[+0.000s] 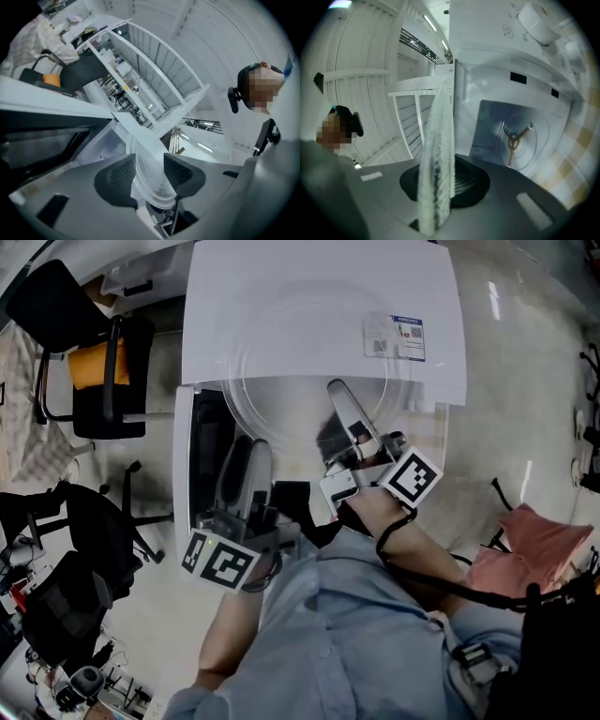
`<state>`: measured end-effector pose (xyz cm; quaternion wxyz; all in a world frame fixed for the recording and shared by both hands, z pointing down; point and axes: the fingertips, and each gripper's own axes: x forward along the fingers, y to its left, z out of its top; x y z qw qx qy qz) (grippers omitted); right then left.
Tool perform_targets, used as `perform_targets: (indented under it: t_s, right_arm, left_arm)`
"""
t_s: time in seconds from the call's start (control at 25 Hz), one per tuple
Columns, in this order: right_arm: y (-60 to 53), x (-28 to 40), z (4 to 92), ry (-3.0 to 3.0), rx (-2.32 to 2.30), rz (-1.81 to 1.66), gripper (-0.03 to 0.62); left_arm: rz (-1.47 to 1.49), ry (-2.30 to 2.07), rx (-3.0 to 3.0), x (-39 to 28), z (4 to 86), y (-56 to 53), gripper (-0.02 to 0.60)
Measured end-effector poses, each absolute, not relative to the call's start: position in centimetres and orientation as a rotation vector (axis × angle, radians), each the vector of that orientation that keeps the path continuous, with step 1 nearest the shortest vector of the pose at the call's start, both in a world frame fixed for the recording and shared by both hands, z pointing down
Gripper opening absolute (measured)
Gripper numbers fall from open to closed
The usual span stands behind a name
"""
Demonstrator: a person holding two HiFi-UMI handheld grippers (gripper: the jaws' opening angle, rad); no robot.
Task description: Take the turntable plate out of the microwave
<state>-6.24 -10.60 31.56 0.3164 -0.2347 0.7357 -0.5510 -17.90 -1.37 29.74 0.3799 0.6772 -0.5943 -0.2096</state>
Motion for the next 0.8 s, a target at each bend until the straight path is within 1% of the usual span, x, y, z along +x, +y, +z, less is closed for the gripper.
perform_targets:
  t_s: [0.32,0.36,0.44,0.48,0.52,0.6,0.64,0.68,0.72,0.8]
  right_arm:
    - [-10.4,-6.5,31.6,1.951,-0.592,-1.460,0.037]
    - [-10.4,-6.6,31.6,1.954,-0.588,-1.467,0.038]
    - [-10.3,-6.6,31.7,1.958,-0.584,-1.472,0.043]
    - [-10.4,-6.4,31.7,1.958,-0.587,-1.469,0.043]
    - [-10.4,-6.2,31.7,1.955,-0.594,-1.464,0.036]
    - [-10.7,-5.7,31.5,1.942,-0.612,-1.451,0.032]
    - [-10.8,-5.6,31.5,1.941,-0.612,-1.447,0.032]
    - [-10.9,-5.6,31.5,1.947,-0.605,-1.445,0.032]
    - [-10.9,-5.6,31.5,1.955,-0.595,-1.446,0.034]
    - [-10.8,-5.7,31.5,1.960,-0.590,-1.446,0.034]
  left_arm:
    - [-0.735,-1.358,1.657,-17.4,29.2,-3.8,0.173]
    - [-0.728,-1.355,1.654,-17.2,29.3,-4.1,0.154]
    - [-0.710,-1.372,1.610,-17.3,30.0,-4.1,0.068]
    - [-0.717,-1.379,1.569,-17.5,30.5,-3.8,0.038]
    - [-0.729,-1.384,1.531,-17.9,30.8,-3.4,0.032]
    - [-0.761,-1.381,1.478,-18.8,31.2,-2.3,0.032]
    - [-0.784,-1.369,1.457,-19.2,31.3,-1.7,0.053]
    - [-0.807,-1.353,1.439,-19.4,31.4,-1.2,0.095]
    - [-0.826,-1.340,1.429,-19.4,31.4,-0.8,0.123]
    - [-0.841,-1.330,1.423,-19.4,31.4,-0.4,0.136]
